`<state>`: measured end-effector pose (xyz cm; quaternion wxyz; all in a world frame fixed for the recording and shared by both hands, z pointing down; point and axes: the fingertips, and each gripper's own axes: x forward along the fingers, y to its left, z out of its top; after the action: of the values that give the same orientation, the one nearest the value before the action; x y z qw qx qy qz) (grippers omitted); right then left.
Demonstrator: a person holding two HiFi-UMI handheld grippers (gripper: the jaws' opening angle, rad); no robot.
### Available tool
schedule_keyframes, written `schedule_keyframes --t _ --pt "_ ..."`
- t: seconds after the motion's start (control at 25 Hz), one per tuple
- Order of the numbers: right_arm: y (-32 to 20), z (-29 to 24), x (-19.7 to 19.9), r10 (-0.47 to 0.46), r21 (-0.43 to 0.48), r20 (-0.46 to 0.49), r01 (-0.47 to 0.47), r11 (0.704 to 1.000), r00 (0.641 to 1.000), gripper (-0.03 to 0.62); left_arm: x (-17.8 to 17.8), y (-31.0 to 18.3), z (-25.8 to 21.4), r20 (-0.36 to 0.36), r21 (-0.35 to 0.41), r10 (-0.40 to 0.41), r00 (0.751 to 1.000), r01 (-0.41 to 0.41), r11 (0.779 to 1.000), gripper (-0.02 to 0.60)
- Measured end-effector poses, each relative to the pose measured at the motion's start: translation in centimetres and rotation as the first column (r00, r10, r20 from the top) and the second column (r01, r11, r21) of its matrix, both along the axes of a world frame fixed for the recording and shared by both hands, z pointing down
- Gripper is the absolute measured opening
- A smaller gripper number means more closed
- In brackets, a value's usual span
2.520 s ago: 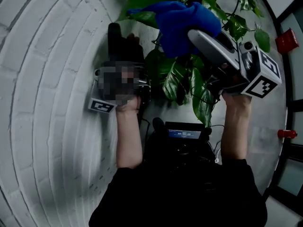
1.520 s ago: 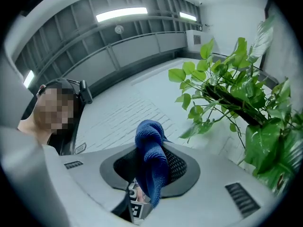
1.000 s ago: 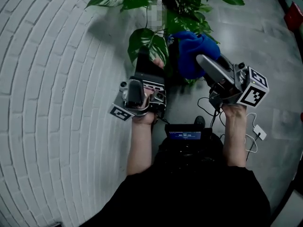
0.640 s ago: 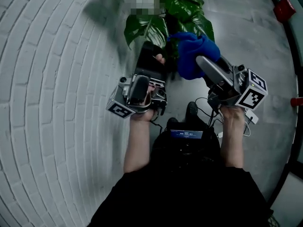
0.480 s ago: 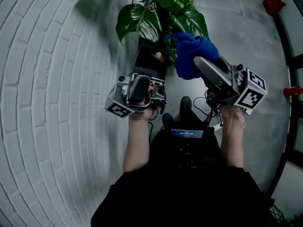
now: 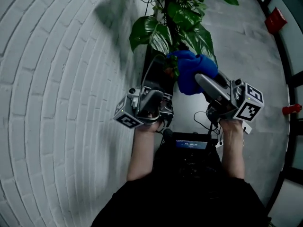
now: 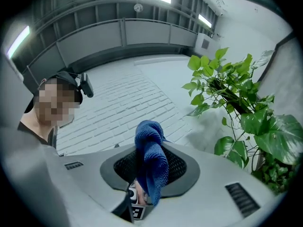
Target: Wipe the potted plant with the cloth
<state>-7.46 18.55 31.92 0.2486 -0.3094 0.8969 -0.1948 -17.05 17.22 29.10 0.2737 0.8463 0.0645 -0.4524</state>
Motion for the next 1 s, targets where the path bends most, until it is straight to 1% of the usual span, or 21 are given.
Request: schedule_keyframes --t 0.12,0.2,0.28,0.32,0.4,0.48,0.52,0.6,0.68,0.84,1.0 --pt "0.5 -0.5 0.8 -0.021 0.006 0.003 0.021 1.000 1.000 0.114 1.0 0.5 -0.9 0.013 0.004 -0.017 1.000 0.017 1.000 0.451" --pt "1.5 -1.1 2.2 -0.030 0.009 0.017 0.029 1.000 0.999 0.114 2.4 1.1 -1.3 0.024 -0.002 -0.030 0.999 0.030 1.000 0.440" --pt "2.6 -1.3 3.9 -0.025 0.014 0.040 0.024 1.000 0.999 0.114 3.8 1.9 -1.4 0.040 -0.008 -0.034 0.999 0.035 0.999 0.403" --pt "2.9 -1.3 4.5 -0.019 0.017 0.050 0.018 1.000 0.999 0.114 4.3 2.1 -1.4 0.047 -0.005 -0.031 0.998 0.031 0.999 0.375" --pt "3.1 -0.9 5.2 -0.007 0.019 0.061 0.006 1.000 0.998 0.114 4.7 2.4 -1.2 0.045 0.013 -0.022 0.999 0.022 1.000 0.253" --pt "3.5 -0.7 5.7 -0.001 0.021 0.069 0.000 1.000 0.998 0.114 4.7 2.6 -0.9 0.029 0.019 -0.020 0.999 0.019 1.000 0.035" --pt "3.7 -0.6 6.1 0.000 0.023 0.074 -0.002 1.000 0.997 0.114 4.7 2.6 -0.8 0.022 0.010 -0.018 1.000 0.017 1.000 0.017" --pt "4.1 -0.6 6.9 0.001 0.026 0.083 -0.003 1.000 0.997 0.114 5.1 2.9 -0.7 0.016 0.000 -0.004 1.000 0.004 1.000 0.015" --pt "4.4 -0.5 7.5 -0.003 0.029 0.091 0.000 1.000 0.996 0.114 5.7 3.5 -1.0 0.015 0.008 0.004 1.000 -0.004 1.000 0.015" --pt "5.2 -0.4 7.8 -0.030 0.033 0.098 0.027 0.999 0.995 0.114 6.9 4.8 -0.5 0.057 0.036 0.002 0.998 -0.004 0.999 0.015" --pt "5.6 -0.7 8.7 -0.033 0.048 0.102 0.028 0.998 0.994 0.114 7.5 4.9 -0.5 0.044 0.033 0.013 0.999 -0.014 0.999 0.015"
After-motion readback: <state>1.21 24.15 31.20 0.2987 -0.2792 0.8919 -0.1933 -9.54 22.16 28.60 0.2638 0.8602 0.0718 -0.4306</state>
